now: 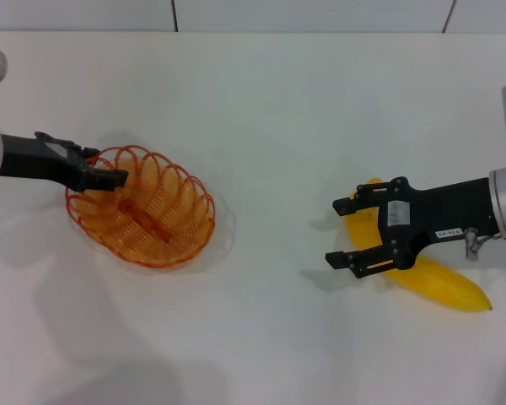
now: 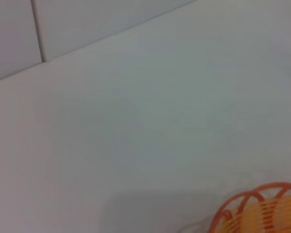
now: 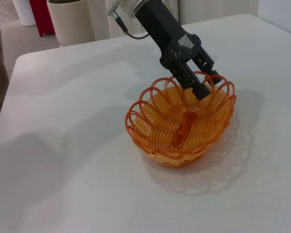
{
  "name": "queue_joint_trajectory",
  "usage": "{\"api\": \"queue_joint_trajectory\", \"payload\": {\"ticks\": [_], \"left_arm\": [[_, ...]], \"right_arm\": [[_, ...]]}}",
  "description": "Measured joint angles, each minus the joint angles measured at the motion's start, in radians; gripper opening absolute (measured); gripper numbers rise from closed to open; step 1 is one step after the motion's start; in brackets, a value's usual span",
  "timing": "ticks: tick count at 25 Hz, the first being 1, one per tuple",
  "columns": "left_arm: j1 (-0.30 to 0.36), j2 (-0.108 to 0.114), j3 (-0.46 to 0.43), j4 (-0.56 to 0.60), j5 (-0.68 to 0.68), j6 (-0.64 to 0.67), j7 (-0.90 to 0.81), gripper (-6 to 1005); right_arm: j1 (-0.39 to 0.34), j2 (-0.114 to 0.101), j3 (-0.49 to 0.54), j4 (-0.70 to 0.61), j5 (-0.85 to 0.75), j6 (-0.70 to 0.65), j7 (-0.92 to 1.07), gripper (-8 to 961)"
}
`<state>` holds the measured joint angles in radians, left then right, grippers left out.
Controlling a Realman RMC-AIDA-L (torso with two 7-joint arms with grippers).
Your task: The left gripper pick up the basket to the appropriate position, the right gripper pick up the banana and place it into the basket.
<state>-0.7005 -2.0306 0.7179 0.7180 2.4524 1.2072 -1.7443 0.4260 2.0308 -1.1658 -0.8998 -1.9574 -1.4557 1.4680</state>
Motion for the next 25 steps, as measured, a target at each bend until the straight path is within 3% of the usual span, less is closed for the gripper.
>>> {"api": "queue_joint_trajectory", "payload": {"ticks": [22,25], "left_arm": [[0.017,0.0,-0.001,0.001,-0.009,-0.006,0.015,660],[0.019,0.0,-0.002,0.002,-0.009,-0.006,0.016,591]], "right_arm": [[0.0,0.0,0.0,-0.001,0.0,0.0,0.0,832],[0.0,0.0,0.0,-0.001,0.0,0.0,0.001,832]]}}
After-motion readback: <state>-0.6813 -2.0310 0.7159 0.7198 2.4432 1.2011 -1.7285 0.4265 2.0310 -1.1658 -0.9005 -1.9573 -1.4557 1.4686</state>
